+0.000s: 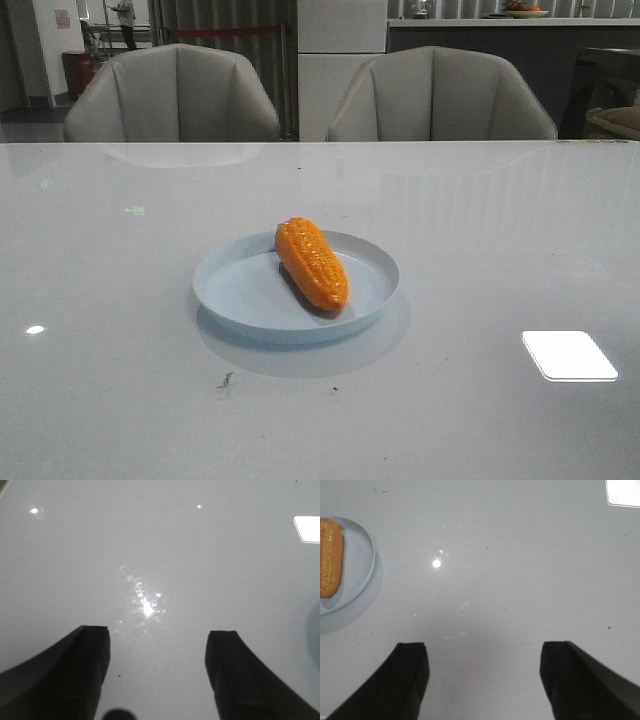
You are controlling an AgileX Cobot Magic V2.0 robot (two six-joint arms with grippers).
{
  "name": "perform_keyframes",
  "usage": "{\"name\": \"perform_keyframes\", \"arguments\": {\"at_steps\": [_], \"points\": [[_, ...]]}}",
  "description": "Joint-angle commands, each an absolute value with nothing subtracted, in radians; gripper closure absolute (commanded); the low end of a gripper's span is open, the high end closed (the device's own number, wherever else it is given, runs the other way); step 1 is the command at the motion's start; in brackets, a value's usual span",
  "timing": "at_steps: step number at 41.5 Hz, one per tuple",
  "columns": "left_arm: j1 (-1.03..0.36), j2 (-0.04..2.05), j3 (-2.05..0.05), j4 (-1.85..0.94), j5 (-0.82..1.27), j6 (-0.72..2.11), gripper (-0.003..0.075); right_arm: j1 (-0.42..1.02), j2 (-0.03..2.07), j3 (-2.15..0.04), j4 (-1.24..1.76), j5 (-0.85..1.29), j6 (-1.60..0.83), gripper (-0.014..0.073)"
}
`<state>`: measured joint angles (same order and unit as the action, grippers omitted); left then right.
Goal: Place corn on plate with both arms
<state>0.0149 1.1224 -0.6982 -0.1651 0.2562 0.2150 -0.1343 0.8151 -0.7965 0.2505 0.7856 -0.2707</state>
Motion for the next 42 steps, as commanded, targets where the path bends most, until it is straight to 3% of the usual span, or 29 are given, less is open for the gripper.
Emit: {"name": "perform_keyframes", "arguments": {"at_steps": [1,18,42], "points": [[0.014,1.128,-0.725,-0.178,0.177,0.203,0.0246,-0.141,0.812,-0.82,0.262,0.721,-0.283,0.002],[0.008,1.251,-0.725,-0.178,0.173,0.203,0.0246,-0.141,0.812,-0.82,0.262,0.722,-0.283,0.002],[-0.009,0.901,-0.715,-0.173,0.191,0.203,0.0248,-0.141,0.812,-0.82,0.262,0.723,-0.283,0.002]]}}
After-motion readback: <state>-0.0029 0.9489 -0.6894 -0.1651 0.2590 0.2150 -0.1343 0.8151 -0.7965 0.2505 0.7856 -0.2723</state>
